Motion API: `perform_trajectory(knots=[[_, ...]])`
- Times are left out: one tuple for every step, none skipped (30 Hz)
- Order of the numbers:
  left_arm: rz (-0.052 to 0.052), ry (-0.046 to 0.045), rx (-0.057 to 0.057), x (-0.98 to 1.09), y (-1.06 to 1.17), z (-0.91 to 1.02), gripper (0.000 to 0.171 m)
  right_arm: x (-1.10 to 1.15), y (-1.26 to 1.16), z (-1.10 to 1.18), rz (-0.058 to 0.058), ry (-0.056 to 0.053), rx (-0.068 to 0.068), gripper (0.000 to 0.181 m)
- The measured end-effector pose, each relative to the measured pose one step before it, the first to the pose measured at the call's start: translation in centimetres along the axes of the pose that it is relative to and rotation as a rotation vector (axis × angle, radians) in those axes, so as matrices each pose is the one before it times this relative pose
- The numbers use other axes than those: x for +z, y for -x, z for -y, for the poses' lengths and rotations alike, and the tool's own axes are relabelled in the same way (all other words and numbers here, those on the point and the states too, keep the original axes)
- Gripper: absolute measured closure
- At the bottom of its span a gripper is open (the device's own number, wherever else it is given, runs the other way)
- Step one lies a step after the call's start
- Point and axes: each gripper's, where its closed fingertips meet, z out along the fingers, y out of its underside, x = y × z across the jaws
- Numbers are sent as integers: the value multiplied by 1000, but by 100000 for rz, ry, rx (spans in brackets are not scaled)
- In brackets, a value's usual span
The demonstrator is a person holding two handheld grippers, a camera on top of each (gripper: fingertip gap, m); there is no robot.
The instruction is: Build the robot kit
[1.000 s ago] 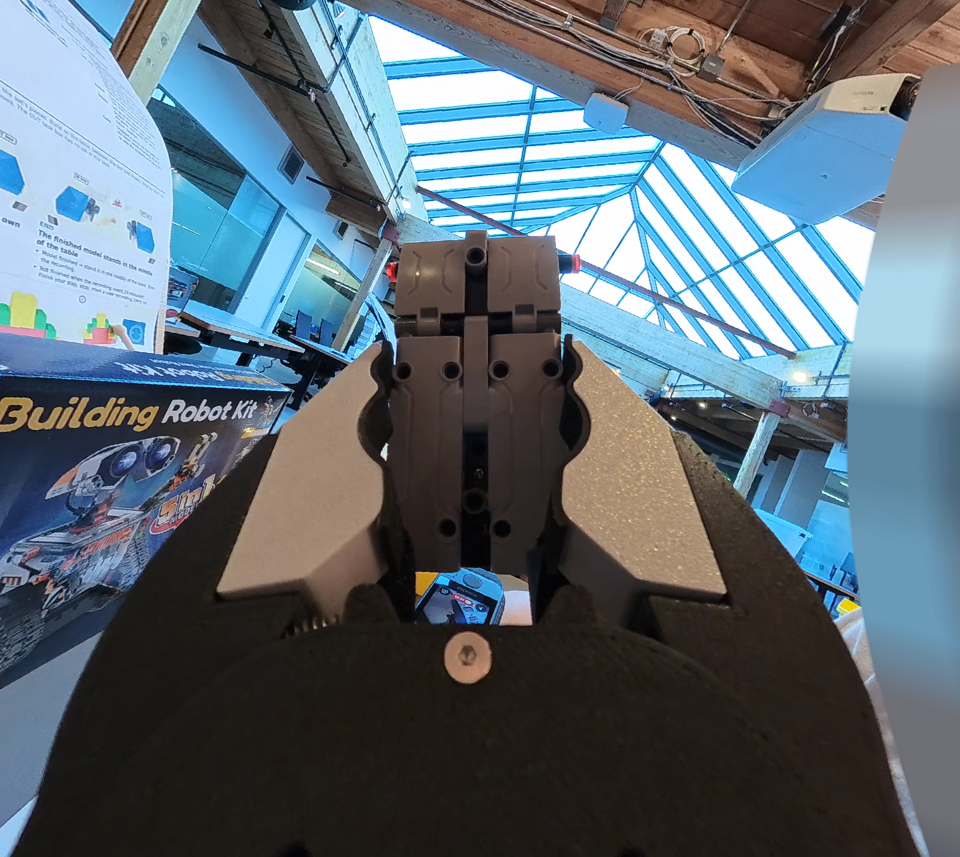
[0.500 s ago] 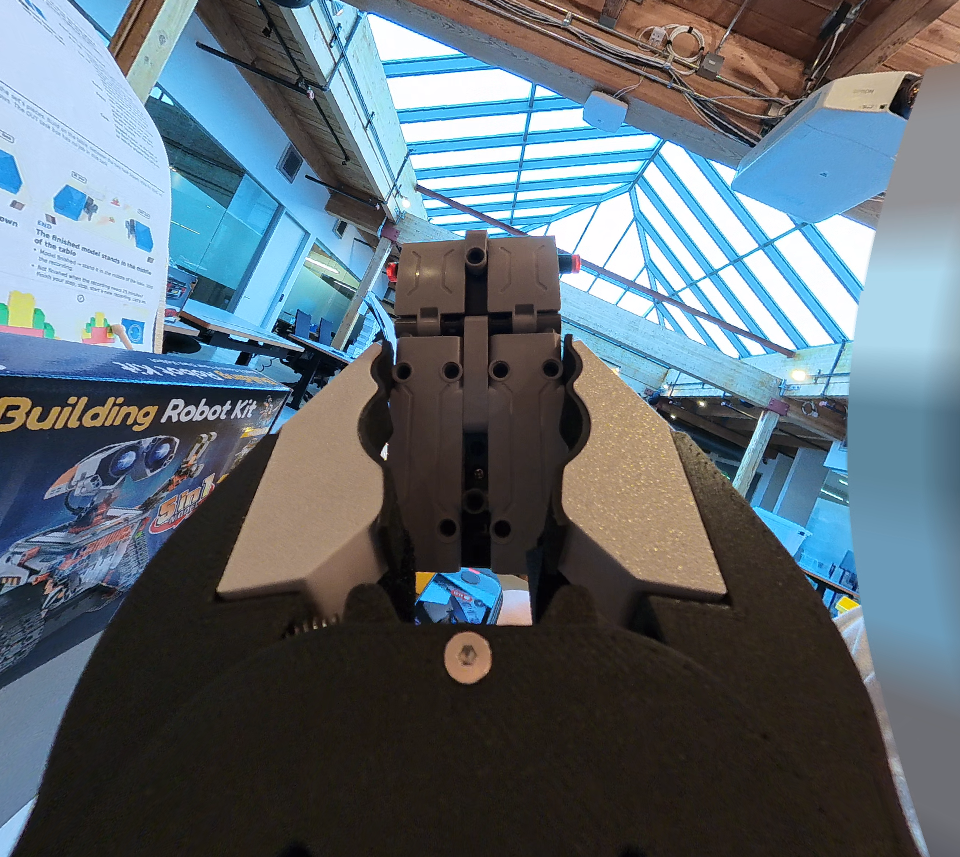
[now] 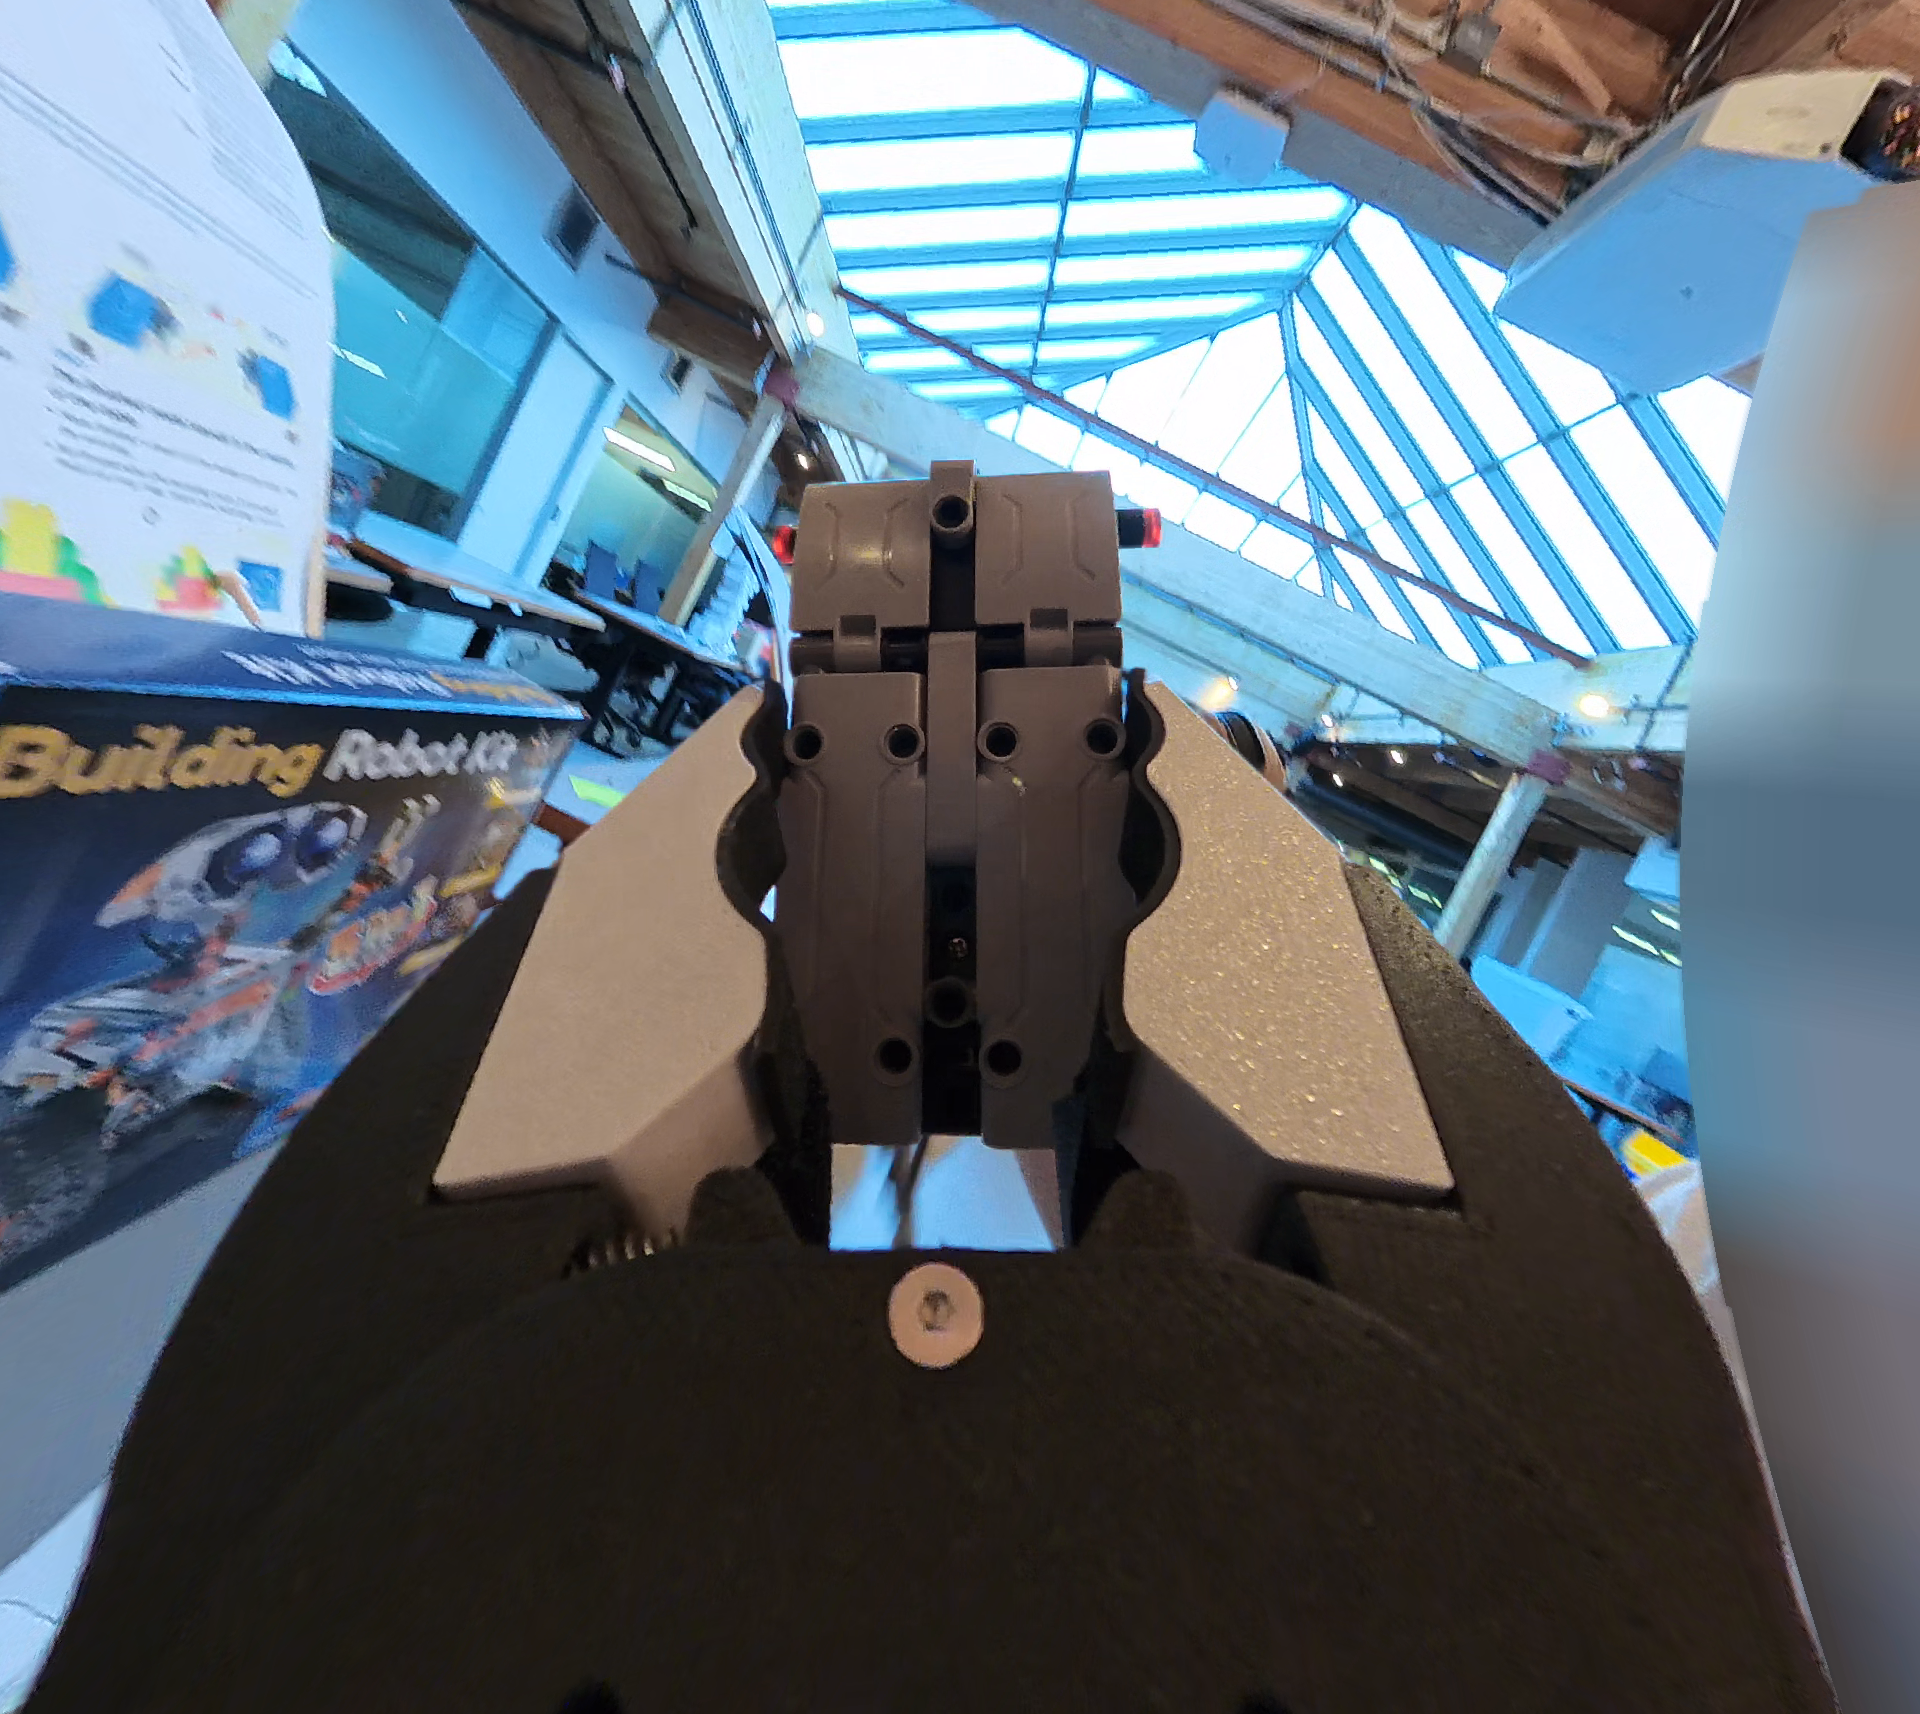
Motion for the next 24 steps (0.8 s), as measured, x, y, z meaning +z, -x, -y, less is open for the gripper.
perform_trajectory(knots=[[-606, 1804, -599, 355, -52, -543, 108, -972, 664, 1516, 2137, -8198, -183, 176], [-844, 1524, -587, 396, -65, -548, 108, -750, 794, 1628, 2694, -8530, 76, 176], [-996, 1351, -773, 418, -68, -543, 108, -507, 798, 1508, 2890, -7628, 985, 176], [-997, 943, -1152, 380, -50, -494, 108, -271, 724, 1233, 2585, -5953, 1562, 176], [-1153, 395, -1312, 341, -51, -403, 108, -143, 573, 1127, 1691, -5681, 1656, 177], [-1649, -41, -1832, 287, -94, -323, 108, -52, 650, 891, 2392, -4715, 1666, 177], [-2019, -439, -2454, 234, -127, -224, 108, -5, 669, 716, 2768, -3802, 1747, 176], [-2328, -1061, -2727, 165, -150, -114, 108, 12, 507, 569, 1954, -3121, 1456, 177], [-2595, -1520, -2909, 117, -175, -26, 108, 11, 196, 440, -40, -2452, 597, 177], [-2640, -1466, -3154, 93, -153, -5, 108, 9, -83, 337, -1924, -1976, -399, 176], [-2063, -1163, -2630, 83, -90, -40, 108, 93, 56, 176, -1002, -1117, -462, 176], [-1459, -805, -1479, 78, -39, -61, 108, 151, 155, 248, -419, -1668, 79, 176], [-775, -700, -701, 67, 28, -79, 108, 209, 124, 231, -792, -1819, -173, 176], [-86, -617, -395, 68, 89, -82, 108, 283, 78, -73, -847, -75, -188, 176], [373, -462, 70, 41, 132, -86, 108, 273, -33, -121, -1448, 197, -121, 176], [366, -310, 458, 44, 94, -93, 108, 222, -64, -55, -1377, -232, -389, 176], [-69, -339, 405, 32, 22, -51, 108, 140, -95, 11, -1340, -561, -226, 176], [-401, -487, 19, 24, -28, 4, 104, 66, -174, 33, -1775, -485, -603, 176], [-453, -585, -66, -2, -57, 35, 104, 26, -105, -20, -1075, 143, -600, 177], [-344, -397, -8, -6, -49, 39, 108, -13, -7, -5, -279, 180, 33, 177], [72, 131, 111, 5, 9, -23, 108, -54, -49, 164, -498, -1092, 627, 177], [201, 488, 505, 18, 11, -64, 108, -70, -88, 213, -693, -1504, 556, 176], [367, 75, 680, 0, 39, -31, 108, -64, -129, 193, -956, -1366, 144, 176], [389, -286, 445, 1, 53, 0, 108, -48, -151, 112, -1020, -828, 94, 177]])
